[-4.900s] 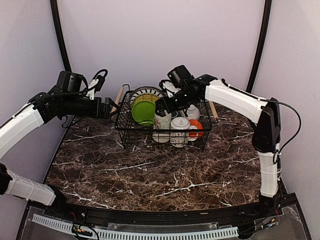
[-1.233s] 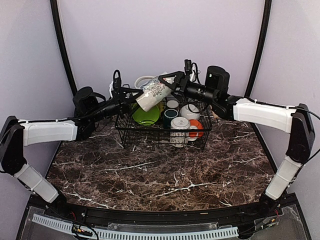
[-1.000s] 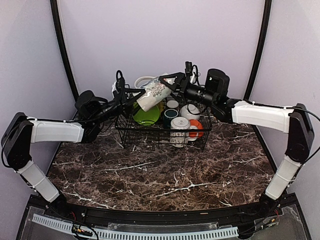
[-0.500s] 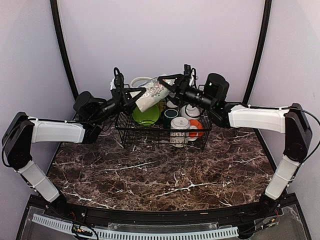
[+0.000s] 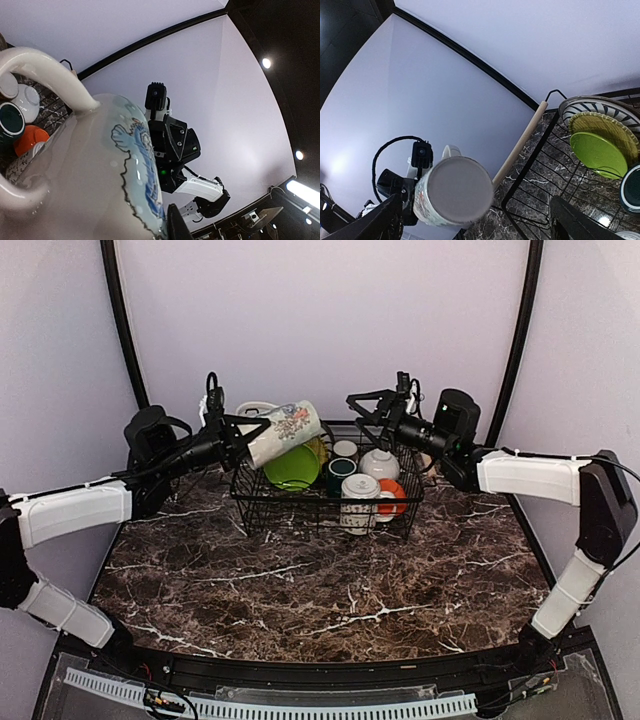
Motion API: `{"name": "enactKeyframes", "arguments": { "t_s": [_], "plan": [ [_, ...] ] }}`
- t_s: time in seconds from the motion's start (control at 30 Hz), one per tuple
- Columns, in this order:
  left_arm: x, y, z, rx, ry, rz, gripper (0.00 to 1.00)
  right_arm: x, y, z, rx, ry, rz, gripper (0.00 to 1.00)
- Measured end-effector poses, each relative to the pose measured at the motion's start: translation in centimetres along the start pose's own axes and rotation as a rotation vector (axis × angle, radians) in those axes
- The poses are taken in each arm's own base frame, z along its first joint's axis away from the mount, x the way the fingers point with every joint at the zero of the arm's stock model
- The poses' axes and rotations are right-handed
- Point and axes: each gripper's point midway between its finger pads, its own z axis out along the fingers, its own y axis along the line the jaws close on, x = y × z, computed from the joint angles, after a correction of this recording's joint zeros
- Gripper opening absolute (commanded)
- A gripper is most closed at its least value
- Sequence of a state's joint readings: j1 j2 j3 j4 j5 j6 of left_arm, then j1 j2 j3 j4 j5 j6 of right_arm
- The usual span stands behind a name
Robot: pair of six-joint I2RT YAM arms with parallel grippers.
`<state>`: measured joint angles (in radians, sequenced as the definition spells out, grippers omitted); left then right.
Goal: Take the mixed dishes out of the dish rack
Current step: Pass from the right arm to the left, then place the cup at the corner of the board.
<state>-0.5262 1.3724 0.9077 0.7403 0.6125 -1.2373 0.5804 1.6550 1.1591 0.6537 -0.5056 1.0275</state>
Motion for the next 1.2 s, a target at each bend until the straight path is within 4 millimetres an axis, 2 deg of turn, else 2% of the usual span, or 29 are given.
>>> {"name": "enactKeyframes", "arguments": {
  "t_s": [0.17,0.33,0.43,0.7,0.87,1.0,1.2],
  "plan": [
    [-2.8,-0.8,-3.7,-0.124,-0.088,0.065,0.01,0.5,-1.7,-0.6,0.078,0.051,-0.032,0.99],
    [-5.6,-0.7,-7.3,-0.414,-0.177,0.164,0.01,1.0,-2.7,-1.2,0.172,0.091,-0.087,0.99],
    [-6.9,-0.4,-10.1,-0.61,-0.224,0.244,0.01,1.0,-2.9,-1.8,0.213,0.102,-0.122,0.99],
    [-7.8,3.9,-19.4,-1.143,-0.261,0.337,0.01,0.6,-3.2,-3.0,0.306,0.107,-0.209,0.99],
    [-8.6,5.3,-23.1,-1.331,-0.286,0.327,0.01,0.8,-3.9,-3.5,0.353,0.119,-0.234,0.99],
    [-9.4,6.9,-25.8,-1.43,-0.324,0.235,0.01,1.3,-4.4,-3.7,0.39,0.139,-0.244,0.99],
    [-9.6,10.4,-29.9,-1.576,-0.427,-0.023,0.01,1.6,-4.4,-3.6,0.448,0.156,-0.286,0.99]
  ]
}}
